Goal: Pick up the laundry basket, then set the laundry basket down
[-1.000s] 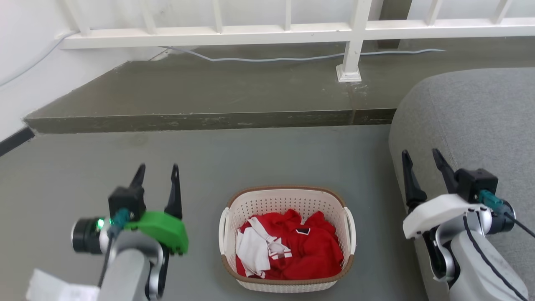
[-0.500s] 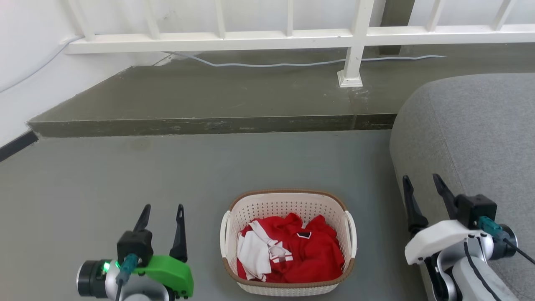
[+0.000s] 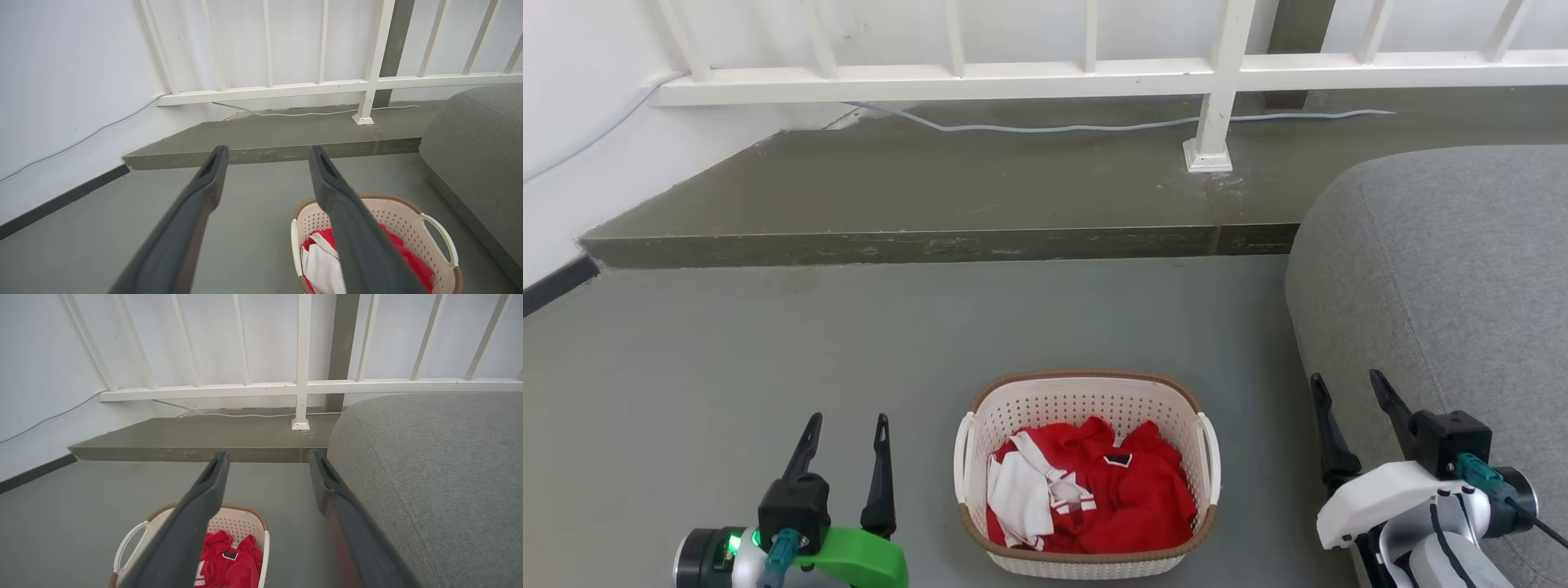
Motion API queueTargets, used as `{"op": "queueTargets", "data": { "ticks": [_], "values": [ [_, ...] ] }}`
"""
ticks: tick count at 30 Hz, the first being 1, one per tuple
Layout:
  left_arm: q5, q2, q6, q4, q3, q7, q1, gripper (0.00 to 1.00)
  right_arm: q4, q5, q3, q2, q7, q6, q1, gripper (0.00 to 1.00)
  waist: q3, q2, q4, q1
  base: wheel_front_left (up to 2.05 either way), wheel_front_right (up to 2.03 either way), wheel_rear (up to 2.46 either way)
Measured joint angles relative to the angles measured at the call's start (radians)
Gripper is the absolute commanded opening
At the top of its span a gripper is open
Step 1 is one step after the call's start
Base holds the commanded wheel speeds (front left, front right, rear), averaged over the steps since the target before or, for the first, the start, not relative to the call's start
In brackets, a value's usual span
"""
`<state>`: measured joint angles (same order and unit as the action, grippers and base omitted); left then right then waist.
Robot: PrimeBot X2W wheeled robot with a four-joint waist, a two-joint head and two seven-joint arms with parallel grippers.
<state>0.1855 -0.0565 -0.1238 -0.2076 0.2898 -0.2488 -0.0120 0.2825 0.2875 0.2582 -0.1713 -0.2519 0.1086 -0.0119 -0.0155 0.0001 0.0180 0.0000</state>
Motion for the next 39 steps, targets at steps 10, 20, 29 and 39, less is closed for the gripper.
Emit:
{"op": "queueTargets", "data": {
  "ticks": [10,20,29,39],
  "values": [
    [-0.024,0.003,0.000,0.039,-0.004,0.000,-0.048,1.00,-0.022,-0.017,0.001,-0.002,0.000,0.000,-0.018,1.00,0.003,0.0000,-0.002,0.0000,0.00,0.00,0.00],
    [-0.031,0.004,0.000,0.065,-0.010,0.000,-0.072,1.00,-0.055,-0.025,-0.011,0.001,0.000,0.000,-0.018,1.00,0.004,0.0000,-0.006,0.0000,0.00,0.00,0.00],
    [-0.032,0.007,0.000,0.088,0.002,0.001,-0.084,0.00,-0.059,-0.033,-0.013,0.007,0.000,-0.001,-0.024,0.00,0.003,0.0000,-0.008,0.0000,0.00,0.00,0.00],
    [0.018,0.010,0.010,0.096,0.021,0.002,-0.127,0.00,-0.039,0.023,-0.021,0.024,0.006,-0.012,-0.052,0.00,0.005,0.0000,-0.009,0.0000,0.00,0.00,0.00]
  ]
}}
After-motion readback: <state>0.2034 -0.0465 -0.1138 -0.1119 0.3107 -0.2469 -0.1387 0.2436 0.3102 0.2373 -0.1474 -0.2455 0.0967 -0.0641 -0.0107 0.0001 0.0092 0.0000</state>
